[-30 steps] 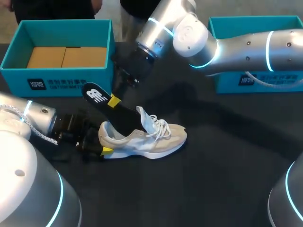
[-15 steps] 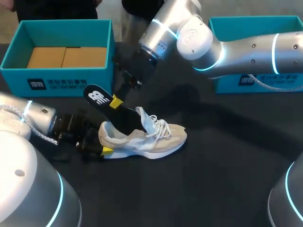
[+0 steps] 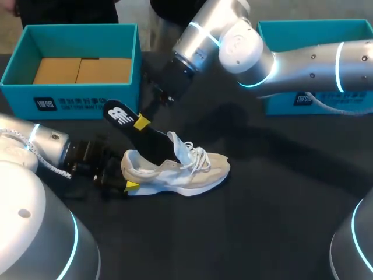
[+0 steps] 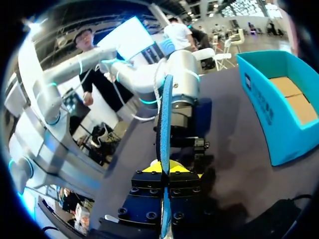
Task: Take the shoe out of the shoebox, open the shoe tongue, remove and reinsert the insole, then place the shoe into the shoebox
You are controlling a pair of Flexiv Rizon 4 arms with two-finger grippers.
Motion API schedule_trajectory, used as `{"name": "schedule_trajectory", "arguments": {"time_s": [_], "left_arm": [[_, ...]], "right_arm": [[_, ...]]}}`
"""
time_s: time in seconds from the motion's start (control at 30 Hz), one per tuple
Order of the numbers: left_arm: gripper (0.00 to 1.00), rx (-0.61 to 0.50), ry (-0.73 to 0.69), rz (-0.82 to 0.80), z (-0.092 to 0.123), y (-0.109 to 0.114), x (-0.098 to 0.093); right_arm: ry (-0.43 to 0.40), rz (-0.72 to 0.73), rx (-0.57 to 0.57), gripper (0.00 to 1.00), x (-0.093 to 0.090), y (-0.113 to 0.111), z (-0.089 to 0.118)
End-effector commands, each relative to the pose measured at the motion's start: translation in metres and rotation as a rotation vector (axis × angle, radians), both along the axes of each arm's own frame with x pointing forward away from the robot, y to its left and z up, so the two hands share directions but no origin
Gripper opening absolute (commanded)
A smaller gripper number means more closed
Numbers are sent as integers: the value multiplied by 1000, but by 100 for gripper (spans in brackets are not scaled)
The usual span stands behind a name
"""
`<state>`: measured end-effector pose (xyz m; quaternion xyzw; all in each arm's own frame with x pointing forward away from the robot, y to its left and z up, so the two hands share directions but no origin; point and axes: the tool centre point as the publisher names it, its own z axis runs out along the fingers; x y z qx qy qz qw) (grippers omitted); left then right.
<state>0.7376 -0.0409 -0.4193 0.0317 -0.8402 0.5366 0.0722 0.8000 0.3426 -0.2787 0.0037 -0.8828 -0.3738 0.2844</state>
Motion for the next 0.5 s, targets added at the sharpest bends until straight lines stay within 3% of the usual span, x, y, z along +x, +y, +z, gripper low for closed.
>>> {"name": "schedule_trajectory", "arguments": {"time_s": [0.03,0.5], "left_arm": [[0,0,0,1,-2,0,0],[0,0,0,1,-2,0,0]], "right_arm": [[14,-69,28,0,0,-6,7],[125,-248,104,0,20,-5,71]]}}
